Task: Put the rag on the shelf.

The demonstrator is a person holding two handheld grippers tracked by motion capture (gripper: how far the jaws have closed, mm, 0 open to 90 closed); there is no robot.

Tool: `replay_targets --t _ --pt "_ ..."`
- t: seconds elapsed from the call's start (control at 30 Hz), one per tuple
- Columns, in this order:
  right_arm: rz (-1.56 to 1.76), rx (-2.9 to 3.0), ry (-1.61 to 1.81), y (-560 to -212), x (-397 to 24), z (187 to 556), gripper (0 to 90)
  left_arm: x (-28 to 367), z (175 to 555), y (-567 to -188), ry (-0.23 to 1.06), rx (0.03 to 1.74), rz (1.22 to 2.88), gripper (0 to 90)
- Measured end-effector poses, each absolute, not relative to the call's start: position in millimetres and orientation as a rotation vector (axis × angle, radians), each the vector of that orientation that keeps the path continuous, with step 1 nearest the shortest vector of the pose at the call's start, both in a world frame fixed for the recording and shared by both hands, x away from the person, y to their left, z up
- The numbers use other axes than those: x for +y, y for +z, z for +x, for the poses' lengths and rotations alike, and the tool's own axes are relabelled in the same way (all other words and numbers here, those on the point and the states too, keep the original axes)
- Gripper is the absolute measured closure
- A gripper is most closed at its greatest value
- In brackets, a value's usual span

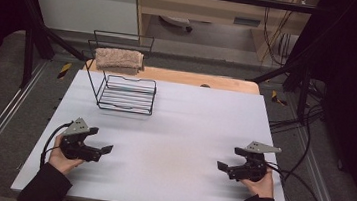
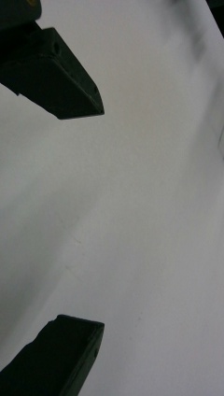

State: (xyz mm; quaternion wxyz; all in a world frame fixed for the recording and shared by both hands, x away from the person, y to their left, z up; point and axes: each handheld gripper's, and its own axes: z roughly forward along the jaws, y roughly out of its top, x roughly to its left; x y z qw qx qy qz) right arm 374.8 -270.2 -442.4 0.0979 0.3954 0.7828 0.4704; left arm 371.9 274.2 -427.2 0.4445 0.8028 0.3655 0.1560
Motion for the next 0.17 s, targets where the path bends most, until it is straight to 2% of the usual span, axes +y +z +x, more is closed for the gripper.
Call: replay_targets --t 0.17 --pt "1.173 2.309 1.396 -442.0 -271.5 373.4 0.4 274.6 370.9 -428.6 0.383 0.91 1.991 8.1"
